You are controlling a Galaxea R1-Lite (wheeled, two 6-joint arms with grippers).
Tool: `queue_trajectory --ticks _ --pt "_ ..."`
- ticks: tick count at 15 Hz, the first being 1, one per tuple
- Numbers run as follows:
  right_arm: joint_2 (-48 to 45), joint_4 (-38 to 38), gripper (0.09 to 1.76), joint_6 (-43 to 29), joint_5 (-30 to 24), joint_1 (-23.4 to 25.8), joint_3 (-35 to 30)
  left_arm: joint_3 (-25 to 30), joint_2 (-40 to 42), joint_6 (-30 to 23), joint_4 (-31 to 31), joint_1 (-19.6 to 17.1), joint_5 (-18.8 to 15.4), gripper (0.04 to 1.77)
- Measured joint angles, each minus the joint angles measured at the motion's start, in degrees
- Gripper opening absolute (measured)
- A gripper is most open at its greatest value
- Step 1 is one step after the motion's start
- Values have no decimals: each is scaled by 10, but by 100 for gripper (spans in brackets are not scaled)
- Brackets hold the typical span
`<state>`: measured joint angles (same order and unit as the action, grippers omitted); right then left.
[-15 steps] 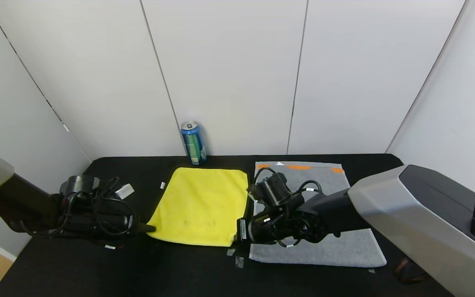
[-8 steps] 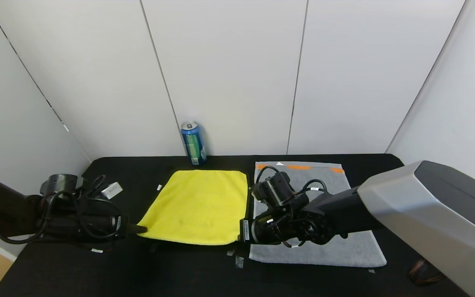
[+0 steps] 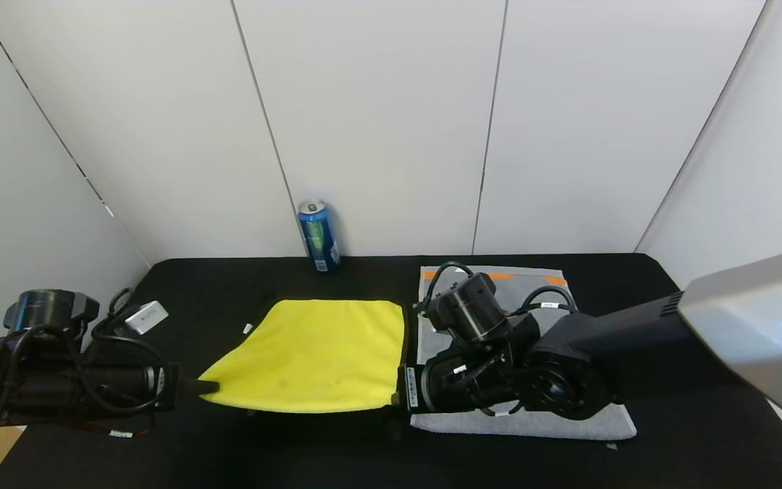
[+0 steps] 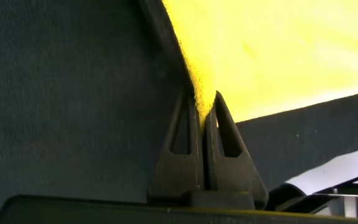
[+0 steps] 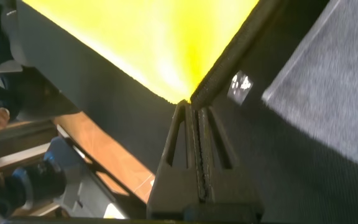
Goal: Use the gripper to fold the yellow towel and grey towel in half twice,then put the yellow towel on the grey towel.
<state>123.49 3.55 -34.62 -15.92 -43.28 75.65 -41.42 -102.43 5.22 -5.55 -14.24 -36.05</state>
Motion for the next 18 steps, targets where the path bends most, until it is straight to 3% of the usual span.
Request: queue_trajectory --ticks 5,10,18 --pt "-62 1 11 -2 23 -36 -69 55 70 1 1 2 1 13" --pt "-92 1 11 -25 24 -53 -93 102 116 -1 0 3 1 13" --pt "-100 1 11 -26 24 -28 -59 79 114 -4 -1 0 2 13"
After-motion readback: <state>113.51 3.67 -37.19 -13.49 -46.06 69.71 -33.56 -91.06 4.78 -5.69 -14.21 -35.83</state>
